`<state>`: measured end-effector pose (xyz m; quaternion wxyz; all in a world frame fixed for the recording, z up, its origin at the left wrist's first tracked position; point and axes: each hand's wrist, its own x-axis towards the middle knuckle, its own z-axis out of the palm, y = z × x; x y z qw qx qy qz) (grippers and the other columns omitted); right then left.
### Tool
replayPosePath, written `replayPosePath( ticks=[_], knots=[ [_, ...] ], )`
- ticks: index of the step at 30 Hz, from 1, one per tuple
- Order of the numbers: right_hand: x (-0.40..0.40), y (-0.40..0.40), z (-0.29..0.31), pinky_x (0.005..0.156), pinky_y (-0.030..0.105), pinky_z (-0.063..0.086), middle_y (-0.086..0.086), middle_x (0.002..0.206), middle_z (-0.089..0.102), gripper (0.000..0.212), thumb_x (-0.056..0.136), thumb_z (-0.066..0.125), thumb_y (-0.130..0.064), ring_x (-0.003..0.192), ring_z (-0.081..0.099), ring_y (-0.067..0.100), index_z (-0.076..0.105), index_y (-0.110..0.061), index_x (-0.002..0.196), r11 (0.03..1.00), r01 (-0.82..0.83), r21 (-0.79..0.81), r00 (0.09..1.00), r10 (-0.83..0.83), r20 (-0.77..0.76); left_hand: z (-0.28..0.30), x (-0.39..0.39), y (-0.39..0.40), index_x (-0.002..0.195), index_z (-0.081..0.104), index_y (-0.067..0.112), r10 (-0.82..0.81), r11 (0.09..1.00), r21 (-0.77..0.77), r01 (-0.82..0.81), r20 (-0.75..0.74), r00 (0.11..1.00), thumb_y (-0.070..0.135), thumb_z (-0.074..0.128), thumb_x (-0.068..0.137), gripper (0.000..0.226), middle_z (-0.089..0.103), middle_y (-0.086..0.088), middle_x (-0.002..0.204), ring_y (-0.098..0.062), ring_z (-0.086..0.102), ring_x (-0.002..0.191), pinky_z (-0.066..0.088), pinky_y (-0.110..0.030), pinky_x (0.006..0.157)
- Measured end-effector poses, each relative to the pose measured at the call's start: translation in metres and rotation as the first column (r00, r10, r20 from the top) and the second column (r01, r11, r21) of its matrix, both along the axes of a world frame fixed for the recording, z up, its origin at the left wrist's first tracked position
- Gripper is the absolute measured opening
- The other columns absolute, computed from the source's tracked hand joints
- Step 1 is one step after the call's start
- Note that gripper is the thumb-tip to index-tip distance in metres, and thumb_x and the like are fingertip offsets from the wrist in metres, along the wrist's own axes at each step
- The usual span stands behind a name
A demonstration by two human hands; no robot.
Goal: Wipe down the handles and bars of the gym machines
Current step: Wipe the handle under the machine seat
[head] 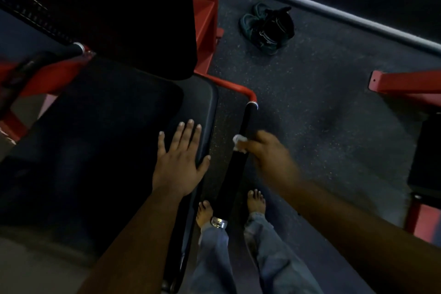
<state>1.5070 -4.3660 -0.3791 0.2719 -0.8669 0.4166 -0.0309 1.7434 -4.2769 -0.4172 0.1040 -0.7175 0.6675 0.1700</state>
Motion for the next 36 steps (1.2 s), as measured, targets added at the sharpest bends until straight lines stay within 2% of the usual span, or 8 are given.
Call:
replayPosePath(
  ticks=[3,6,10,15,19,24,27,36],
  knots=[
    [-0.01,-0.014,-0.012,0.075,0.015,0.042,-0.002,0.1,0.058,0.036,0.102,0.05,-0.043,0.084,0.05,-0.002,0.074,-0.018,0.112,0.999,0.039,-0.035,0.999,-0.038,0.031,0.0,0.0,0.0,0.165,0.001,0.02,0.001,1.0,-0.013,0.0,0.01,1.0,0.065,0.021,0.099,0.082,-0.004,-0.003,0.173,-0.021,-0.004,0.159,0.005,-0.062,0.124],
    [0.003,-0.073,-0.025,0.078,0.022,0.038,0.007,0.101,0.061,0.017,0.097,0.061,-0.013,0.088,0.056,0.011,0.072,-0.004,0.105,0.927,0.361,0.104,0.932,-0.364,0.003,-0.002,0.0,0.0,0.165,0.003,0.02,0.001,1.0,-0.031,-0.001,0.01,1.0,0.064,0.023,0.099,0.083,-0.002,-0.003,0.173,-0.021,-0.002,0.16,0.005,-0.062,0.124],
    [0.019,-0.104,-0.055,0.09,0.019,0.038,0.009,0.124,0.063,0.021,0.098,0.061,-0.011,0.108,0.062,0.022,0.075,-0.014,0.113,0.885,0.385,0.261,0.922,-0.353,-0.161,-0.005,0.0,0.001,0.165,0.007,0.019,0.0,0.998,-0.058,0.002,0.02,1.0,0.064,0.027,0.098,0.083,0.002,-0.004,0.173,-0.022,0.001,0.16,0.007,-0.063,0.124],
    [0.023,-0.061,-0.018,0.07,0.012,0.047,-0.006,0.083,0.071,0.004,0.092,0.066,-0.008,0.076,0.067,-0.002,0.07,-0.009,0.093,0.863,0.413,0.291,0.908,-0.417,-0.052,-0.004,0.0,-0.001,0.165,0.0,0.02,0.0,0.999,-0.044,0.002,0.031,1.0,0.065,0.018,0.097,0.083,-0.005,-0.003,0.173,-0.021,-0.005,0.159,0.003,-0.062,0.124],
    [0.007,0.015,-0.008,0.084,0.033,0.05,0.011,0.106,0.065,0.033,0.087,0.065,0.005,0.096,0.06,0.025,0.074,-0.011,0.115,0.96,0.273,0.059,0.96,-0.276,0.038,-0.003,0.0,0.0,0.165,0.001,0.021,0.003,0.998,-0.057,-0.001,0.029,1.0,0.065,0.019,0.099,0.082,-0.004,-0.003,0.173,-0.021,-0.004,0.159,0.004,-0.062,0.124],
    [0.003,0.101,-0.004,0.088,0.018,0.038,0.0,0.118,0.054,0.04,0.09,0.054,-0.014,0.098,0.051,0.02,0.068,-0.015,0.128,0.998,0.04,-0.049,0.988,-0.032,0.15,-0.003,0.0,0.0,0.165,0.0,0.021,0.012,0.998,-0.064,-0.011,0.025,1.0,0.065,0.023,0.1,0.082,-0.005,-0.003,0.173,-0.021,-0.005,0.159,0.004,-0.063,0.124],
    [-0.002,0.094,0.001,0.084,0.033,0.053,-0.016,0.104,0.057,0.031,0.097,0.054,-0.024,0.097,0.055,0.006,0.066,-0.041,0.12,0.989,0.128,0.075,0.979,-0.138,0.151,-0.003,0.0,0.0,0.165,0.001,0.021,0.008,0.997,-0.073,-0.006,0.026,1.0,0.065,0.025,0.1,0.082,-0.003,-0.003,0.173,-0.021,-0.004,0.159,0.005,-0.063,0.124],
    [0.02,0.069,-0.007,0.085,0.037,0.049,0.017,0.113,0.056,0.042,0.091,0.053,0.004,0.098,0.056,0.03,0.068,-0.014,0.127,0.907,0.4,0.13,0.912,-0.408,0.041,-0.006,0.0,0.001,0.165,0.002,0.021,0.015,0.997,-0.081,-0.012,0.029,0.999,0.065,0.024,0.1,0.082,-0.002,-0.004,0.173,-0.021,-0.003,0.159,0.005,-0.063,0.124]
  ],
)
